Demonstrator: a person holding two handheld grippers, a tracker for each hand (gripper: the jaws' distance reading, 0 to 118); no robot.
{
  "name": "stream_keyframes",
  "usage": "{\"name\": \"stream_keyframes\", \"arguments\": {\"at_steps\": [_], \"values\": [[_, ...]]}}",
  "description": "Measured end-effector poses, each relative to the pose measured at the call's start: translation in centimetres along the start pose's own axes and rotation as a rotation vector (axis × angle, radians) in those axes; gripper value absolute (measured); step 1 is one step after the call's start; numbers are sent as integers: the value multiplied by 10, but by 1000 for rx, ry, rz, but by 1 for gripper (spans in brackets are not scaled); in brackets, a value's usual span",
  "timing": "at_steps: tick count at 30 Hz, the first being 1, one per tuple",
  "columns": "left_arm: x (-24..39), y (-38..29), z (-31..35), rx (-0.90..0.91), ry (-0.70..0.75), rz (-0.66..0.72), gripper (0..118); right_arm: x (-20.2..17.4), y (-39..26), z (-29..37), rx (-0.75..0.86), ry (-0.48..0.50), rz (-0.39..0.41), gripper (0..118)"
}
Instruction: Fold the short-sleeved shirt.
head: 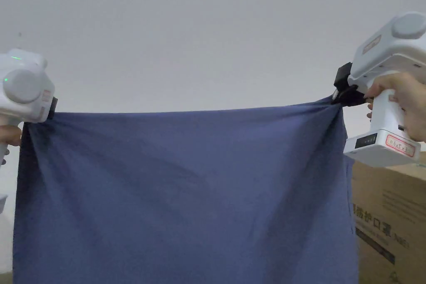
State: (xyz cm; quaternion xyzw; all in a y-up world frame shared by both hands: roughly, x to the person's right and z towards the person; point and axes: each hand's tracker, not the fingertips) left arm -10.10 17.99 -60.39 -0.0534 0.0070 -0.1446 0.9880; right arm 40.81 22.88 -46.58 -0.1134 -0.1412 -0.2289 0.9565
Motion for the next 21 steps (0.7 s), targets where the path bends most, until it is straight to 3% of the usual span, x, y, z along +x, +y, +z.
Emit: {"name": "stream_keyframes", "arguments": {"at_steps": [4,6,10,15,21], "values": [[-13,8,-8,48,-8,97,5,-12,7,3,20,-12,58,6],[-15,5,-18,19,-16,45,5,-11,4,0,13,-10,75,6],[-4,-26,-30,32,9,74,5,-10,-29,-14,-32,-6,91,6],[34,-111,-66,-68,25,12,5,17,-96,-74,-184,-54,115,6],[95,-258,-119,-375,-46,4,5,75,-215,-172,-412,-160,99,6]]}}
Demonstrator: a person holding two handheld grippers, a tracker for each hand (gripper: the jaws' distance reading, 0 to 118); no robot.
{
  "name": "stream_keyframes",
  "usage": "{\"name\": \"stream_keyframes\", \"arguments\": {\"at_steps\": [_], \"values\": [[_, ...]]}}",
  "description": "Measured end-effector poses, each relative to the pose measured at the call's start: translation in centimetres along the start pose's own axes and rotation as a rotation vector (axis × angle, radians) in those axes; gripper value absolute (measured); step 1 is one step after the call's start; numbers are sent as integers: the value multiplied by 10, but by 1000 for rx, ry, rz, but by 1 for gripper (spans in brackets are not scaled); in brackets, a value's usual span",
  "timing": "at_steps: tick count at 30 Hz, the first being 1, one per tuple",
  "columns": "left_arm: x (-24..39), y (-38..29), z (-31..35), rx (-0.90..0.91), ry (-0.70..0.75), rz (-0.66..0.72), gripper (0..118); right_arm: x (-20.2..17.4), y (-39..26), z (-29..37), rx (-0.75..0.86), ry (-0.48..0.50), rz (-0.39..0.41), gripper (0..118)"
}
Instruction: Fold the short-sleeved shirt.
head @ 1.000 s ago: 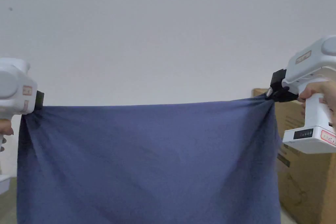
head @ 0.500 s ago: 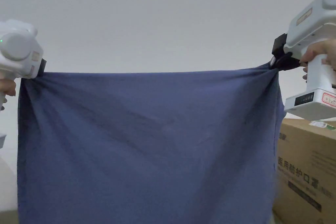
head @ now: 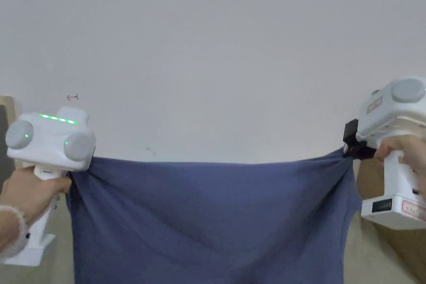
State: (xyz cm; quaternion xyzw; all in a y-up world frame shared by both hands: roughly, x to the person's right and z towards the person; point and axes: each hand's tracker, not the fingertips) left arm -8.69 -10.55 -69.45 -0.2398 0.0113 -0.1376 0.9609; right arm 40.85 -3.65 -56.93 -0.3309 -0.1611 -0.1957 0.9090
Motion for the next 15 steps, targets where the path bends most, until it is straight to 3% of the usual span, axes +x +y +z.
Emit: {"name": "stream_keyframes", "arguments": {"at_steps": [2,5,8,10,12,15], "values": [[22,-42,-31,-83,16,-2,5,10,-30,-46,-77,-9,-22,6],[46,-108,-70,-198,-76,70,5,24,-85,-108,-196,-52,-6,6],[69,-165,-91,-343,-53,-30,5,47,-136,-151,-312,-112,-29,6],[67,-188,-93,-379,-64,-21,5,72,-158,-166,-361,-122,-79,6],[55,-203,-80,-351,-126,95,5,91,-176,-167,-359,-99,-80,6],[40,-215,-65,-364,-118,41,5,115,-190,-156,-376,-67,-84,6]]}}
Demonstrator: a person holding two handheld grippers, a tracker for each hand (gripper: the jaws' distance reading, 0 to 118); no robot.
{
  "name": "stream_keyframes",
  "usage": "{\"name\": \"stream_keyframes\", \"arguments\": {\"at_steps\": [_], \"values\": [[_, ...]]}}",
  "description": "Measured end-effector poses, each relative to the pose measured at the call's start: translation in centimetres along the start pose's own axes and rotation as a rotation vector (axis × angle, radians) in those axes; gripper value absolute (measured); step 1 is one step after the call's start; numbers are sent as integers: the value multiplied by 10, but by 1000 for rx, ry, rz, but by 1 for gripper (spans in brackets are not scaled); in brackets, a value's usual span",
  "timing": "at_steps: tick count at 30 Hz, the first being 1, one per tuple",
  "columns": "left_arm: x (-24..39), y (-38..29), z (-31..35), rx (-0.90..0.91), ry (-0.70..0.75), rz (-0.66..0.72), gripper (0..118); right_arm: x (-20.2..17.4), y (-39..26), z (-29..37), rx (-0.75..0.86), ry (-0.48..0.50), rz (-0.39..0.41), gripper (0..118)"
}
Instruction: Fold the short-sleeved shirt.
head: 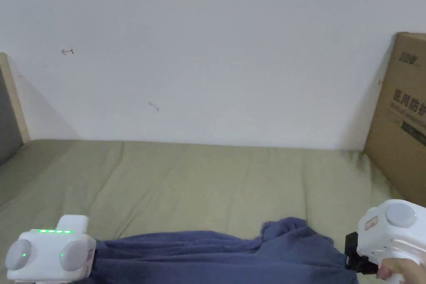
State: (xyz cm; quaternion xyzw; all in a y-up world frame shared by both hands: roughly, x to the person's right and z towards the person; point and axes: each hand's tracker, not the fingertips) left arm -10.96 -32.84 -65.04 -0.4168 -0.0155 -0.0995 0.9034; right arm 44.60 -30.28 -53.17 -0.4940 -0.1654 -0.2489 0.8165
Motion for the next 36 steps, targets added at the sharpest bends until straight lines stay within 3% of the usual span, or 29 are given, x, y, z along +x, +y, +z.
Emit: {"name": "stream_keyframes", "arguments": {"at_steps": [3,8,13,19,21,23,25,27,28,29,30,31,32,33,34,35,36], "values": [[-16,-19,31,28,-39,-25,5,12,-32,32,11,108,-80,6],[-41,-71,99,77,-85,-18,5,27,-102,81,46,109,-9,6],[-58,-162,169,88,-28,-197,5,39,-217,123,69,188,-31,6],[-93,-253,229,51,-85,-41,5,78,-342,163,63,161,-79,6],[-101,-277,242,43,-76,-55,5,94,-376,176,49,157,-69,6],[-105,-297,255,48,-56,-59,5,107,-397,183,34,161,-83,6],[-109,-310,261,47,-68,-50,5,117,-415,190,25,181,-165,6],[-111,-322,266,33,-86,-9,5,121,-422,191,21,164,-145,6],[-112,-328,268,42,-100,25,10,121,-425,191,31,150,-123,6],[-112,-330,267,44,-105,18,23,118,-426,192,45,142,-98,6],[-111,-332,268,43,-99,15,45,115,-425,193,53,138,-93,6],[-109,-333,269,38,-72,10,70,111,-422,195,63,134,-83,18],[-110,-334,271,29,-46,-3,82,106,-421,198,77,124,-64,42],[-112,-333,274,38,-52,12,87,100,-420,203,108,84,-23,60],[-116,-334,281,56,-64,43,88,94,-419,207,142,42,25,68],[-119,-335,288,69,-88,74,88,89,-419,211,168,1,86,68],[-122,-336,295,82,-110,109,89,82,-422,219,199,-37,144,85]]}}
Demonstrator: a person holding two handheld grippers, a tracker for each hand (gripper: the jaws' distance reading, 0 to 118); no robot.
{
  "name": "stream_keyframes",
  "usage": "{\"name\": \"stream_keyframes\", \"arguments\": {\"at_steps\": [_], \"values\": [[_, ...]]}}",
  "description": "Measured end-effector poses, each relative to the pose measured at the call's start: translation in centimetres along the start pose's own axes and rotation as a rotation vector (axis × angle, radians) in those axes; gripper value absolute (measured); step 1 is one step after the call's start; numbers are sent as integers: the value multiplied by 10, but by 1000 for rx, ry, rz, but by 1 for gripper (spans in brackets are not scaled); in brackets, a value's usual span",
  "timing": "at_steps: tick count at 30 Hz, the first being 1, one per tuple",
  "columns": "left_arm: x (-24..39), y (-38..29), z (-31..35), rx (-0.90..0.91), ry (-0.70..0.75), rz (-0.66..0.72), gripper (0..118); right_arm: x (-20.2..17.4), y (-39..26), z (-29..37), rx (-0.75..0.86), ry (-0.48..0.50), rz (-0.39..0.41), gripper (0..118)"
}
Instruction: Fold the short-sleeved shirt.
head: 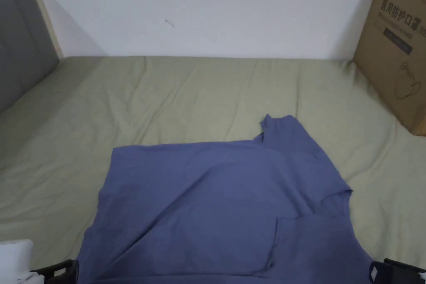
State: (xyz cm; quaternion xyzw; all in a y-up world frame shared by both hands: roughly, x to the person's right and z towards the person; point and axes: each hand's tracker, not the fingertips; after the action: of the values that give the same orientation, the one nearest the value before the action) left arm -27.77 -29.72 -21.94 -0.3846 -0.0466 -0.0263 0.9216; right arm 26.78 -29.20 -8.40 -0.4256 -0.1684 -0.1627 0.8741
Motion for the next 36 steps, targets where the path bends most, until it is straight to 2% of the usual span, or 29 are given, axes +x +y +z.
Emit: {"name": "stream_keyframes", "arguments": {"at_steps": [2,4,5,6,7,8,9,11,15,16,17,18,19,20,21,23,24,25,26,27,29,31,35,36], "values": [[-2,-3,14,7,-30,30,89,-11,-5,15,46,-23,92,86],[-2,-10,25,11,-42,56,86,-19,-13,25,78,13,126,85],[0,-16,31,10,-50,64,75,-24,-20,31,76,28,117,79],[1,-22,34,19,-60,74,53,-29,-27,33,72,55,109,61],[3,-29,33,14,-54,71,15,-31,-35,32,59,72,94,20],[6,-36,31,2,-38,81,1,-35,-45,28,32,68,81,1],[8,-45,30,-11,-40,94,1,-36,-55,24,-5,87,56,1],[7,-55,29,-62,-46,131,0,-37,-67,17,-51,120,57,0],[3,-62,28,-50,-13,107,1,-30,-72,12,-78,112,15,0],[2,-60,27,-44,-11,87,10,-27,-71,12,-75,110,-4,0],[-1,-59,22,-49,-9,75,28,-25,-69,11,-75,113,-10,0],[-1,-56,18,-55,3,68,53,-23,-68,11,-73,111,-20,0],[-2,-53,13,-57,-1,70,84,-21,-67,10,-77,106,-29,0],[-3,-52,7,-64,-11,73,98,-20,-66,9,-83,104,-33,0],[-5,-50,-3,-73,-20,78,101,-19,-66,8,-84,104,-35,0],[-2,-47,-17,-83,-33,74,98,-18,-67,8,-90,106,-36,0],[-1,-47,-27,-118,-36,54,92,-19,-68,7,-96,107,-33,0],[-1,-49,-37,-142,-41,40,60,-19,-69,5,-99,105,-29,0],[2,-51,-45,-174,-35,19,20,-19,-69,3,-105,102,-27,0],[6,-53,-50,-175,-23,21,6,-19,-71,1,-114,99,-28,0],[9,-61,-56,-198,13,-8,7,-18,-71,-1,-123,102,-34,0],[9,-61,-50,-172,-10,-5,6,-13,-70,-4,-121,103,-28,0],[3,-56,-43,-154,-21,33,6,-6,-55,-4,-69,110,23,0],[2,-54,-42,-148,-17,34,6,-3,-47,-6,-67,101,34,4]]}}
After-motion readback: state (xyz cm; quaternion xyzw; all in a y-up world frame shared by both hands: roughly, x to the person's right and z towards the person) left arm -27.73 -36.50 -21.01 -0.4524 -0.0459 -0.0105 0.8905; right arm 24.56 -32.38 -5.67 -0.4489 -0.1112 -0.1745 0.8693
